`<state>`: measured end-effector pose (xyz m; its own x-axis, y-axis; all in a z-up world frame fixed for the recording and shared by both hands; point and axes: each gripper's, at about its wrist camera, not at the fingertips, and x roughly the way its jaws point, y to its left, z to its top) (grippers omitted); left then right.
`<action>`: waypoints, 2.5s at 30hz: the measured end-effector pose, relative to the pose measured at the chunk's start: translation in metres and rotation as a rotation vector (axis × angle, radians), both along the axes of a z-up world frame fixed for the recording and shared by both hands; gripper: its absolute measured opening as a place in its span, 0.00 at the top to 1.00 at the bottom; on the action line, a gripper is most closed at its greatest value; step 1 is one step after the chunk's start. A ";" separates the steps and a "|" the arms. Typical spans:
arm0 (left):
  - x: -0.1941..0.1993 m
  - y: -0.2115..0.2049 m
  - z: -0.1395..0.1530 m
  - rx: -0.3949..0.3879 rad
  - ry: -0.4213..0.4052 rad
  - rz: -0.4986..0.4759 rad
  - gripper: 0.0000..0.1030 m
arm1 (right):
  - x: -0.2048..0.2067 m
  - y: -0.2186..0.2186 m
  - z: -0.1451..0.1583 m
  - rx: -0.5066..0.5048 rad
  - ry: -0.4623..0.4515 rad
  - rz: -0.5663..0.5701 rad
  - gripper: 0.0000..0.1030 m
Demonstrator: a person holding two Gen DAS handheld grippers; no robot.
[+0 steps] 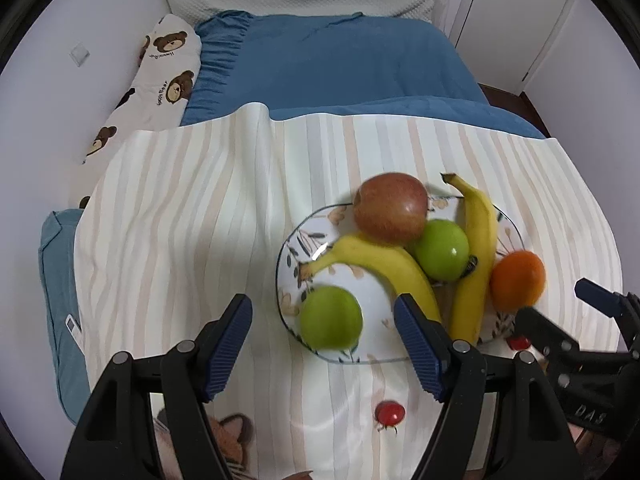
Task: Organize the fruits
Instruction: 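Carry the kiwi and green apple onto the floral plate and open both tools, then move both open tools back toward the dark red apple and orange, then grasp the dark red apple with the left tool while the right tool grasps the orange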
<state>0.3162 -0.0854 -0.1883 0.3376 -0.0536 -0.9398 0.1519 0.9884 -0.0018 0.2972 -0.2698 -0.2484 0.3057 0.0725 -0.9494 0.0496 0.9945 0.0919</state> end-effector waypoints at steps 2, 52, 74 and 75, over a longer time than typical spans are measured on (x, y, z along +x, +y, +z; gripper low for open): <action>-0.009 0.001 0.003 -0.002 -0.011 0.002 0.30 | -0.008 -0.004 0.005 -0.004 -0.012 -0.011 0.04; -0.184 0.010 0.110 -0.035 -0.266 0.077 0.03 | -0.210 -0.026 0.164 0.051 -0.301 -0.090 0.03; -0.119 -0.144 -0.029 -0.008 0.050 -0.190 0.03 | -0.195 -0.193 -0.023 0.285 0.005 -0.554 0.22; -0.118 -0.148 -0.032 -0.007 0.057 -0.195 0.03 | -0.195 -0.201 -0.032 0.315 0.013 -0.577 0.24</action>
<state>0.1978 -0.2331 -0.2198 0.2664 -0.1191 -0.9565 0.3398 0.9402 -0.0224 0.1021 -0.4704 -0.2803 0.3675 0.1749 -0.9134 0.5703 0.7334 0.3699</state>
